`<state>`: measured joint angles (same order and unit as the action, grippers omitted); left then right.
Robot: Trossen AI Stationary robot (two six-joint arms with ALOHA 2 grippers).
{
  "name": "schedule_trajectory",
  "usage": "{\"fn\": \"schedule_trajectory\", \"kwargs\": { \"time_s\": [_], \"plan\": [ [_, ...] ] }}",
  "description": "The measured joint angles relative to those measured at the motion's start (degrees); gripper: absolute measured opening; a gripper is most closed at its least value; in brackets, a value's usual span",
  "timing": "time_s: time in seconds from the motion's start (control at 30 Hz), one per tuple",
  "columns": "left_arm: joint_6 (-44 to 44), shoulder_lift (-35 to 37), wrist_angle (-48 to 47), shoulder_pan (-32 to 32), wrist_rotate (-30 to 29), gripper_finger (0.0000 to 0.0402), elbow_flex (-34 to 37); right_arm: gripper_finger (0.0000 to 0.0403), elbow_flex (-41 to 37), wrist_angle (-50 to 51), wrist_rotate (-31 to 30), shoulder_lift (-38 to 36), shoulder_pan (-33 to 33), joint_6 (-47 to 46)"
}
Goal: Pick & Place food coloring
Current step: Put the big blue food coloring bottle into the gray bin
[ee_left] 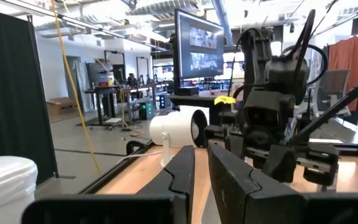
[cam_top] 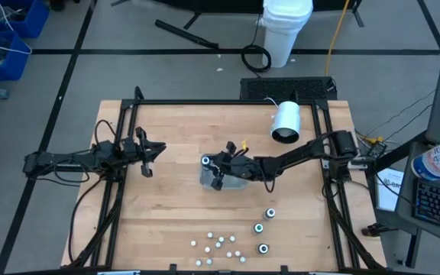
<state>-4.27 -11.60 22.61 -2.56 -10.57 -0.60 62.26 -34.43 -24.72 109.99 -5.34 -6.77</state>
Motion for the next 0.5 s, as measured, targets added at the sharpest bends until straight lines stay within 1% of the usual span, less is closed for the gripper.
{"fn": "schedule_trajectory", "kwargs": {
  "time_s": [0.27,0.5],
  "plan": [
    [0.0,0.0,0.0,0.0,0.0,0.0051,0.0,0.0113,0.0,-3.1,-0.6,3.6,-0.1,-1.2],
    [-0.1,0.0,0.0,0.0,0.0,0.0051,0.0,0.0113,0.0,-2.0,-0.8,3.6,-0.1,-1.0]
  ]
}}
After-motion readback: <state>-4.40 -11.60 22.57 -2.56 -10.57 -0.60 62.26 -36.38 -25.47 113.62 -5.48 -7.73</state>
